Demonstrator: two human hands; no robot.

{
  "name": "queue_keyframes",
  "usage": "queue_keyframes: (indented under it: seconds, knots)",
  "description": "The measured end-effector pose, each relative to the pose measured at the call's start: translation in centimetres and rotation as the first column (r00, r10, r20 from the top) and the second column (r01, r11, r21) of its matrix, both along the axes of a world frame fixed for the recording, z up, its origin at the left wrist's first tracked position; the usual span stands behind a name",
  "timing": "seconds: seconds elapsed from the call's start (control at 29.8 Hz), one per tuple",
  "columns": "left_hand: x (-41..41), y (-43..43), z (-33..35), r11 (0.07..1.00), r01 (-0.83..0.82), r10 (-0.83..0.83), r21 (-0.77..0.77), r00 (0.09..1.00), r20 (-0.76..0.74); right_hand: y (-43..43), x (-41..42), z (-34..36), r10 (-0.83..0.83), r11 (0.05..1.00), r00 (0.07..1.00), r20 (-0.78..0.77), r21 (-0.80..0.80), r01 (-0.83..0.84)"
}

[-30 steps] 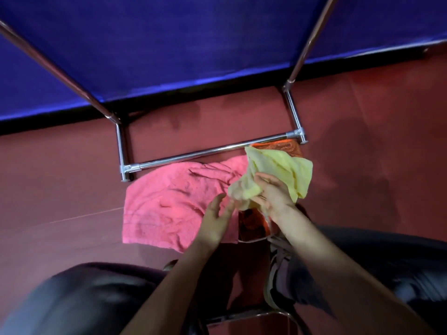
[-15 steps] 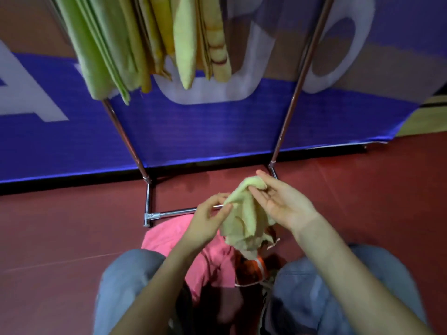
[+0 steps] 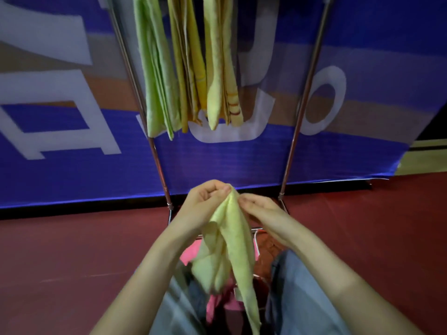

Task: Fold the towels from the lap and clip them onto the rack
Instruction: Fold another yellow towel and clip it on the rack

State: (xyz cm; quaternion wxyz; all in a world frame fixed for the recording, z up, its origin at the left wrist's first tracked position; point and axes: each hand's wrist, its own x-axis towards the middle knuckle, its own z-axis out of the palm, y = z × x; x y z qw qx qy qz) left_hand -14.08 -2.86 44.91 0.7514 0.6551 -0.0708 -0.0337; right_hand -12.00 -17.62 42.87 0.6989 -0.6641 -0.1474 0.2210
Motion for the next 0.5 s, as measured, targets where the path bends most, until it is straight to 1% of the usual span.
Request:
queue_keyframes:
  seconds: [0.07,0.13,0.27,0.37,0.44,0.5]
  knots:
    - [-0.6,0.5,0.4,1.000,-0.024,0.024,0.007,0.999,-0.032,0.0,-0.9,-0.1,0.003,1.000,0.999,-0.035,0.012,-0.003]
    - [-1.4,1.0,0.5,0.998,-0.052,0.053,0.038,0.997,-0.048,0.1,-1.6,0.0,-0.036,0.999,0.998,-0.045,0.038,0.037]
    - [-2.8,1.3,0.0,0.995,-0.082,0.083,0.059,0.996,-0.012,0.3,-2.5,1.3,-0.109,0.992,0.994,-0.013,0.061,0.110]
    - [-4.4,0.4,-0.4,0.997,0.022,-0.022,0.080,1.000,0.006,0.1,-2.8,3.0,-0.212,0.974,0.977,0.008,0.080,0.211]
    - [-5.6,-0.4,-1.2,0.992,0.040,-0.043,0.117,0.999,0.019,-0.3,-3.0,4.2,-0.279,0.954,0.960,-0.013,0.116,0.278]
    - [-6.8,-1.4,-2.8,0.984,0.105,-0.109,0.146,0.994,0.017,-0.5,-2.8,5.4,-0.297,0.942,0.954,-0.038,0.149,0.299]
